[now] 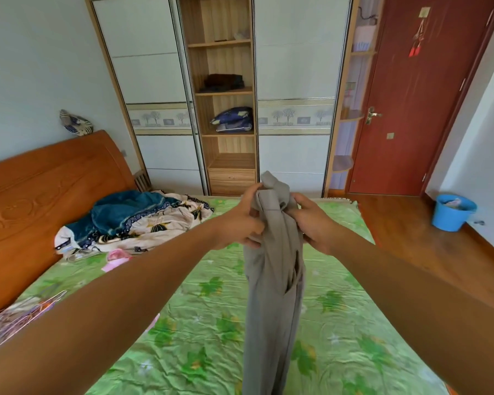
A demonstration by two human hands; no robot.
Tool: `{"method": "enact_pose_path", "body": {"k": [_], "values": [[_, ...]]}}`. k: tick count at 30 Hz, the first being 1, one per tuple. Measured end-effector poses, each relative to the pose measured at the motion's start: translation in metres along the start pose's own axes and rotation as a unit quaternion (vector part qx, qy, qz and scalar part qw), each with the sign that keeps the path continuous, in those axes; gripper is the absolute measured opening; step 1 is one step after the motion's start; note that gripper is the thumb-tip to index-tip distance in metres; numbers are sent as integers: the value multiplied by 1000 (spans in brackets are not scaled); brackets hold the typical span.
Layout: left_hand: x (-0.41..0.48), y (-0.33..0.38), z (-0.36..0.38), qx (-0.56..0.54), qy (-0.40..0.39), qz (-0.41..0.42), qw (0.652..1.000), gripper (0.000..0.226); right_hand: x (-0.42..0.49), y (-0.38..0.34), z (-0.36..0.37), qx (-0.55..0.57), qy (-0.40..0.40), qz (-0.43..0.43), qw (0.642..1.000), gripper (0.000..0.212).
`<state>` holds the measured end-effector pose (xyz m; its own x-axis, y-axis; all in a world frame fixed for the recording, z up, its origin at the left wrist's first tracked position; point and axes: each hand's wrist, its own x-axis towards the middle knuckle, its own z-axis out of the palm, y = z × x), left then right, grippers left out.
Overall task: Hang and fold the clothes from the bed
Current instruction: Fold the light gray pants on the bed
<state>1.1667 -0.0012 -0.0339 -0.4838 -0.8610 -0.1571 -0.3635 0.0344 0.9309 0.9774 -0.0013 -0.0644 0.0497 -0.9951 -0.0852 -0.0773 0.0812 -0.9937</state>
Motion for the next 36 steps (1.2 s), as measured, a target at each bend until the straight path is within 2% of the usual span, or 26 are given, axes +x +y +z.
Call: {"method": "enact_pose_path", "body": {"k": [3, 4, 6, 7, 8, 10, 11, 15, 16, 18, 19, 22, 26, 28, 30, 33, 36], "values": [[4, 3, -5, -41, -2, -11, 999, 52, -2, -2, 0, -40, 5, -8, 999, 25], [7, 2, -6, 2, 20, 7, 1000, 39, -2, -4, -1, -59, 4, -15, 998, 24], [14, -2, -12, 182, 72, 73, 978, 17, -1, -4, -7, -137, 7, -55, 989, 16], [15, -4, -16, 283, 93, 100, 949, 15, -3, -5, -12, -198, 15, -87, 976, 9], [16, -6, -21, 363, 110, 111, 919, 18, -2, -4, -19, -259, 31, -118, 958, 14], [15, -13, -36, 437, 142, 121, 880, 24, 1, -1, -36, -333, 82, -171, 924, 30], [14, -15, -44, 457, 157, 127, 866, 24, -1, -1, -43, -356, 100, -176, 912, 30], [12, -21, -72, 476, 148, 125, 858, 22, -9, -5, -74, -419, 113, -177, 883, 19], [12, -22, -77, 488, 135, 123, 854, 20, -9, -6, -79, -436, 113, -178, 875, 31], [13, -23, -87, 501, 104, 116, 851, 11, -14, -12, -86, -524, 67, -176, 831, 71], [13, -24, -92, 501, 89, 122, 852, 10, -17, -13, -87, -590, 39, -167, 789, 78], [11, -22, -98, 516, 53, 126, 846, 30, -21, -10, -94, -720, 3, -162, 675, 66], [9, -31, -108, 526, 56, 103, 842, 45, -29, -8, -108, -780, -34, -140, 609, 42], [7, -37, -108, 534, 74, 85, 838, 36, -34, -5, -113, -782, -33, -132, 608, 24], [6, -39, -101, 548, 90, 67, 829, 23, -36, 3, -111, -760, -32, -113, 639, 14], [7, -40, -92, 527, 98, 45, 843, 22, -35, 16, -106, -712, -54, -76, 696, 32], [2, -42, -94, 515, 64, 28, 855, 16, -38, 20, -104, -656, -64, -67, 749, 46]]}}
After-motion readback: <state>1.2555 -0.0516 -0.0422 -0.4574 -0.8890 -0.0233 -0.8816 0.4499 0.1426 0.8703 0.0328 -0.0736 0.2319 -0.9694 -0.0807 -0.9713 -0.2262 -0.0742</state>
